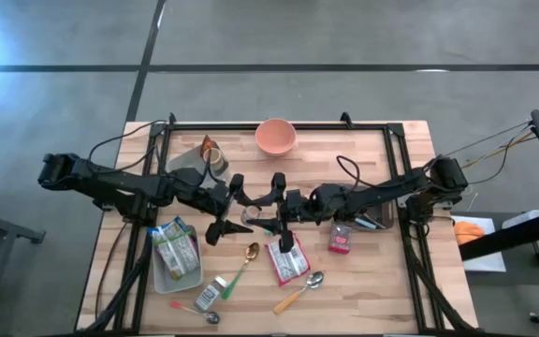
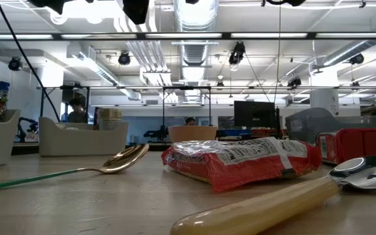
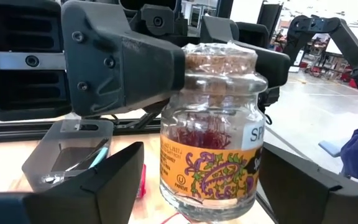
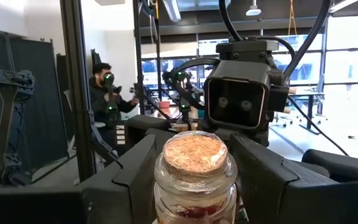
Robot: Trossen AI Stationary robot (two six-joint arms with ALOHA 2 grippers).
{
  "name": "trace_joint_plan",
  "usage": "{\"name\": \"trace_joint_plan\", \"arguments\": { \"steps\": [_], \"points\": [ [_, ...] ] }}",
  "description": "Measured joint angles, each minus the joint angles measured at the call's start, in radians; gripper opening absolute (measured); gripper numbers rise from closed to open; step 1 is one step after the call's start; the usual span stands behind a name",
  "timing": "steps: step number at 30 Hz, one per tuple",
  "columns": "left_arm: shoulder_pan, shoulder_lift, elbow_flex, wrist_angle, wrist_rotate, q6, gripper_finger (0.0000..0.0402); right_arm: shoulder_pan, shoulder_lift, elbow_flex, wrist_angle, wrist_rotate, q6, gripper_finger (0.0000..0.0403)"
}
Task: Pick & Place Food Item
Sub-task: Put the brown seasoning bottle into the top gray bin
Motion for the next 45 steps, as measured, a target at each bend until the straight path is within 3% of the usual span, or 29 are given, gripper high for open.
{"name": "trace_joint_plan", "arguments": {
  "steps": [10, 20, 22, 27, 31, 45],
  "points": [
    [0.001, 0.0, -0.001, 0.023, 0.024, 0.002, 0.0179, 0.0, 0.0, 0.0, 0.003, -0.004, 0.002, 0.0173],
    [0.001, 0.0, -0.001, 0.023, 0.021, -0.018, 0.0179, 0.0, 0.0, 0.0, 0.003, -0.007, 0.004, 0.0174],
    [0.0, 0.0, -0.001, 0.022, 0.019, -0.026, 0.0179, 0.0, 0.0, 0.0, 0.003, -0.007, 0.002, 0.0201],
    [0.0, 0.0, -0.001, 0.022, 0.015, -0.052, 0.0179, -0.001, 0.001, 0.0, -0.008, -0.002, 0.016, 0.0313],
    [0.0, 0.0, -0.001, 0.021, 0.014, -0.055, 0.0179, -0.001, 0.001, 0.0, -0.017, 0.0, 0.05, 0.0359],
    [0.0, 0.0, -0.001, 0.042, -0.017, -0.061, 0.0179, 0.001, 0.002, 0.0, -0.056, 0.128, 0.064, 0.0368]
  ]
}}
